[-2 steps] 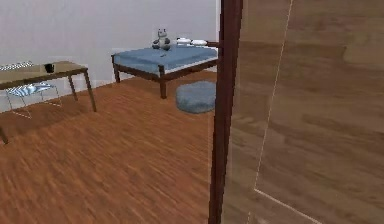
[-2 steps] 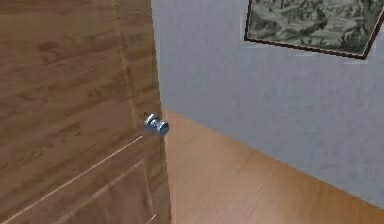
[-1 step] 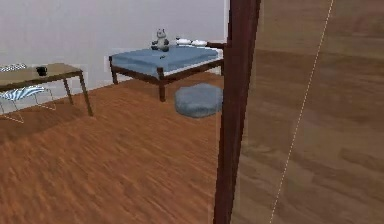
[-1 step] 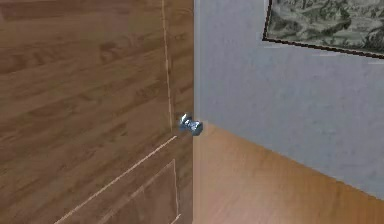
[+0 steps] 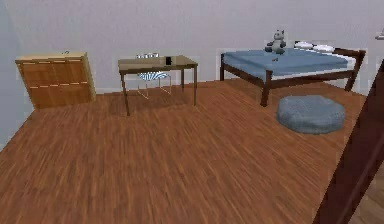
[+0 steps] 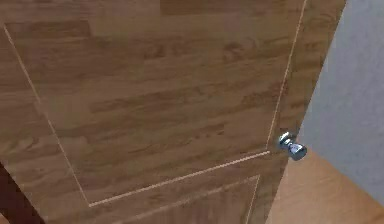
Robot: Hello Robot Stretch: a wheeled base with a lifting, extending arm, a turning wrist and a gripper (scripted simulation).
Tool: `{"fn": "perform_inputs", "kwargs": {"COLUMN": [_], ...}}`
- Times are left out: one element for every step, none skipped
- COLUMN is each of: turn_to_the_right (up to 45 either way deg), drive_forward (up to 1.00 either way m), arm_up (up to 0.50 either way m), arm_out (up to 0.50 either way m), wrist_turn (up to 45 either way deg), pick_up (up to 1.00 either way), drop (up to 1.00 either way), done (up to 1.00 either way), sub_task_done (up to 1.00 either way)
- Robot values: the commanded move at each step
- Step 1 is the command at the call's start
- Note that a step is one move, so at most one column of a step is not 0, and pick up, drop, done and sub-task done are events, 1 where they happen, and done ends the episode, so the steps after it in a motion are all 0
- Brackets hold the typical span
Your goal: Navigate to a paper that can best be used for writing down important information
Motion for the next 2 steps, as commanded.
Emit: {"fn": "perform_inputs", "kwargs": {"turn_to_the_right": [0.0,-21.0], "drive_forward": [0.45,0.0], "arm_up": [0.0,0.0], "arm_out": [0.0,0.0], "wrist_turn": [0.0,0.0], "pick_up": [0.0,0.0], "drop": [0.0,0.0], "done": [0.0,0.0], "sub_task_done": [0.0,0.0]}}
